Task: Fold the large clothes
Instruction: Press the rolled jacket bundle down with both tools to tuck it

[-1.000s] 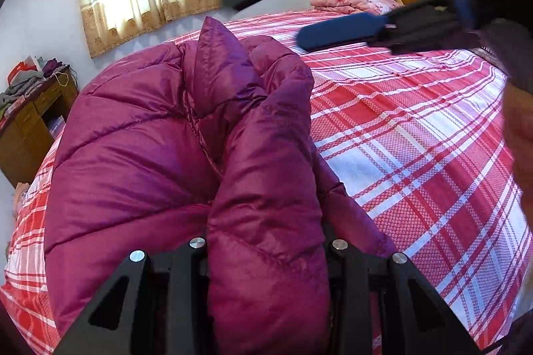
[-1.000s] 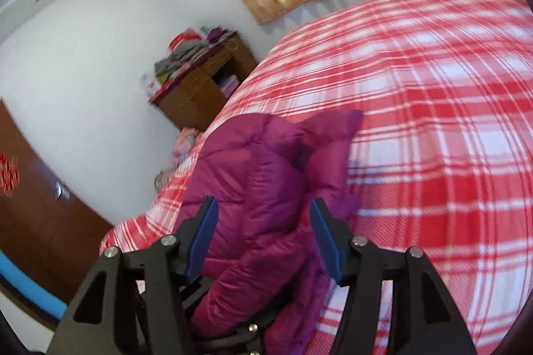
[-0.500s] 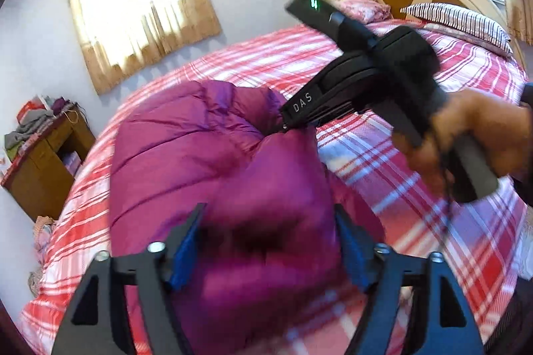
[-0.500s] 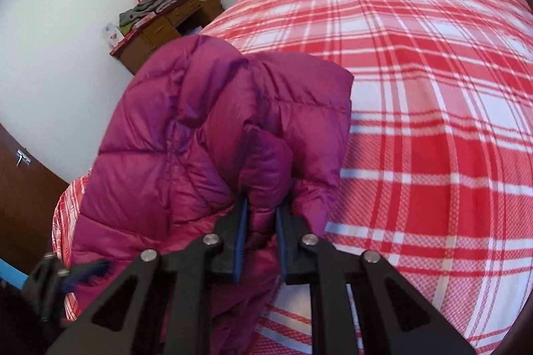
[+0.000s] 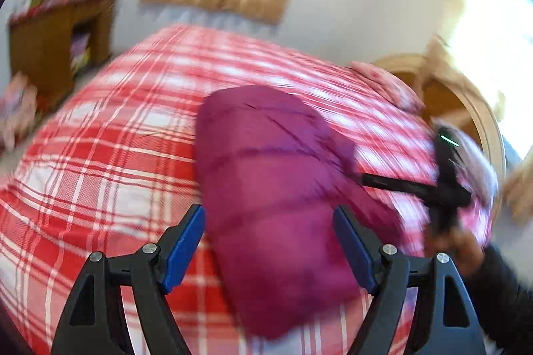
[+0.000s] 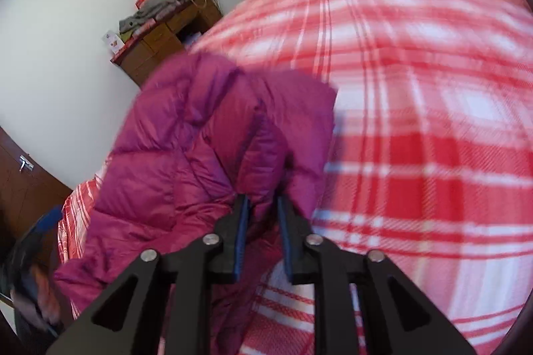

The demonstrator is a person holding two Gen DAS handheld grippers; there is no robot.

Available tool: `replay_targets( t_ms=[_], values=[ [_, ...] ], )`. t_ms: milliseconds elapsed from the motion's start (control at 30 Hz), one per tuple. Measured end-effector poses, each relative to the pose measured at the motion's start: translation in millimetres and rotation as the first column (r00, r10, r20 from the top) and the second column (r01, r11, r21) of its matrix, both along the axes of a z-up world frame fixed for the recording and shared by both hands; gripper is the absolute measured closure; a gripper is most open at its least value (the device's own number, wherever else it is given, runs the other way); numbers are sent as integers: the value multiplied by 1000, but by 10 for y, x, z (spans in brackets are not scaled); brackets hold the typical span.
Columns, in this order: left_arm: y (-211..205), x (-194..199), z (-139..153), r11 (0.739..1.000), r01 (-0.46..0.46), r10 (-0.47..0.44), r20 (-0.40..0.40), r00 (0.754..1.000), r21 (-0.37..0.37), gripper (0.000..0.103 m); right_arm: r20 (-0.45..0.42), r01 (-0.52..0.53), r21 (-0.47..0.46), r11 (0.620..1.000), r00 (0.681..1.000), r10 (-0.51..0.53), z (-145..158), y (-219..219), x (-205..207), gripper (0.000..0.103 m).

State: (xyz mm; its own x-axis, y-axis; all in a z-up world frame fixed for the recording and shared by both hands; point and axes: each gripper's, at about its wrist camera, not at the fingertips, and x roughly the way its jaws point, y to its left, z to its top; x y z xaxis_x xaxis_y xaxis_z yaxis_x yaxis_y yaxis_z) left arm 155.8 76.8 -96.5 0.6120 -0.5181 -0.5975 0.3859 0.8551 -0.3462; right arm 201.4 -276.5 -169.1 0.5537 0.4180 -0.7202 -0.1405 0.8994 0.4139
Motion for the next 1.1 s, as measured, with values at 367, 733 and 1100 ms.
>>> replay_targets(
  t_ms=[367,733,1100],
  values=[
    [-710,993,-234,975,-157,171,-84,982,157,24,-9,30,45,999,1000,-30,767,502,726,65],
    [-869,1102,-511,967,-148,170,-92,981,210,16,-47,172,-123,977,983,-179,-172,490,721,74],
    [-960,1241,-784,960,-158,189,-120,975,230,1,21,217,-114,969,976,-216,-387,491,701,76]
  ],
)
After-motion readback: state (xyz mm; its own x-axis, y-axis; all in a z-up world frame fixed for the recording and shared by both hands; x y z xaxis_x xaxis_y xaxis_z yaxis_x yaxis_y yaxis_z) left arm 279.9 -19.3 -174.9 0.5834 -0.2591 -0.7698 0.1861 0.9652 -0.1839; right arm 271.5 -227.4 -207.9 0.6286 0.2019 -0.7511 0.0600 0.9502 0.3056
